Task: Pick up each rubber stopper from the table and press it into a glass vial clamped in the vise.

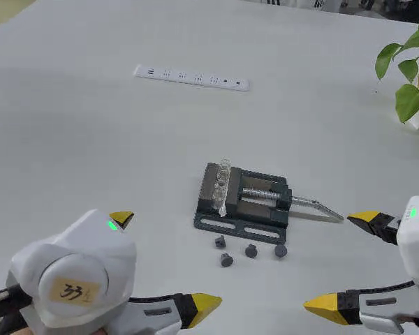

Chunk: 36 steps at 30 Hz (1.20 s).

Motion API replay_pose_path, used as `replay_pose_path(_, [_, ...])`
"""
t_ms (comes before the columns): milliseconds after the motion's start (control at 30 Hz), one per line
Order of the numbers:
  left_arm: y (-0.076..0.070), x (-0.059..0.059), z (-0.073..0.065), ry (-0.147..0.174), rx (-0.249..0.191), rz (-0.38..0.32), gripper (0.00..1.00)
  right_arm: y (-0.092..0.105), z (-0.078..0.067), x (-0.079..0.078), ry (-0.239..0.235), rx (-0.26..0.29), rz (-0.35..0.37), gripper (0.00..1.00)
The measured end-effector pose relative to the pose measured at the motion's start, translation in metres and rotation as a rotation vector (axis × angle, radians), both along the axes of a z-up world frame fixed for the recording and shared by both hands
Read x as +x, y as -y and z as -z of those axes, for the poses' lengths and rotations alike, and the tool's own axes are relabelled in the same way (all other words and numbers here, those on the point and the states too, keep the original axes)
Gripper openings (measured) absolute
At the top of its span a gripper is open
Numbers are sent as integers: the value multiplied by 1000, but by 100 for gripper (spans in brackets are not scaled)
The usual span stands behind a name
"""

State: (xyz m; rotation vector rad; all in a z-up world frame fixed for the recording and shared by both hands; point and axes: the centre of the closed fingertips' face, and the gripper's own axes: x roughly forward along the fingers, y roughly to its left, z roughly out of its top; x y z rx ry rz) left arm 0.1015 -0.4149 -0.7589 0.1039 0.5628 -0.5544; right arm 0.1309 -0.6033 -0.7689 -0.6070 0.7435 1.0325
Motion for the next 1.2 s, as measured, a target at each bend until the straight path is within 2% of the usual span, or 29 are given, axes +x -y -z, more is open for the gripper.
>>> replay_pose_path(33, [0,0,0,-2,-5,-1,99,0,0,4,4,-8,-3,85])
replay_pose_path(67, [2,0,0,-17,-36,-17,99,-3,1,5,-2,-23,-54,83])
replay_pose_path(100, [3,0,-2,-10,-37,-16,99,-5,1,7,-6,-23,-50,78])
replay_pose_path(133, [3,0,-2,-3,-30,-10,99,-8,1,8,-20,-23,-75,76])
replay_pose_path(200, [3,0,-1,-12,-16,-2,99,-12,2,12,-31,-29,-93,73])
replay_pose_path(300, [6,3,-3,-10,-18,9,99,-19,4,16,-35,-55,-160,65])
replay_pose_path(367, [7,6,-4,2,2,26,99,-22,6,17,-52,-68,-191,62])
replay_pose_path(400, [8,8,-6,7,11,33,99,-24,7,17,-55,-89,-238,58])
replay_pose_path(567, [9,16,-9,17,16,50,99,-28,16,18,-69,-143,-323,46])
replay_pose_path(700, [12,16,-8,17,18,62,99,-29,25,13,-104,-178,-395,35])
replay_pose_path(800, [14,15,-4,17,34,77,99,-28,33,15,-108,-207,-421,32])
replay_pose_path(900, [16,14,-3,11,28,80,99,-29,38,17,-109,-227,-436,29])
replay_pose_path(1200, [30,9,1,8,13,98,99,-38,44,12,-75,-270,-538,23])
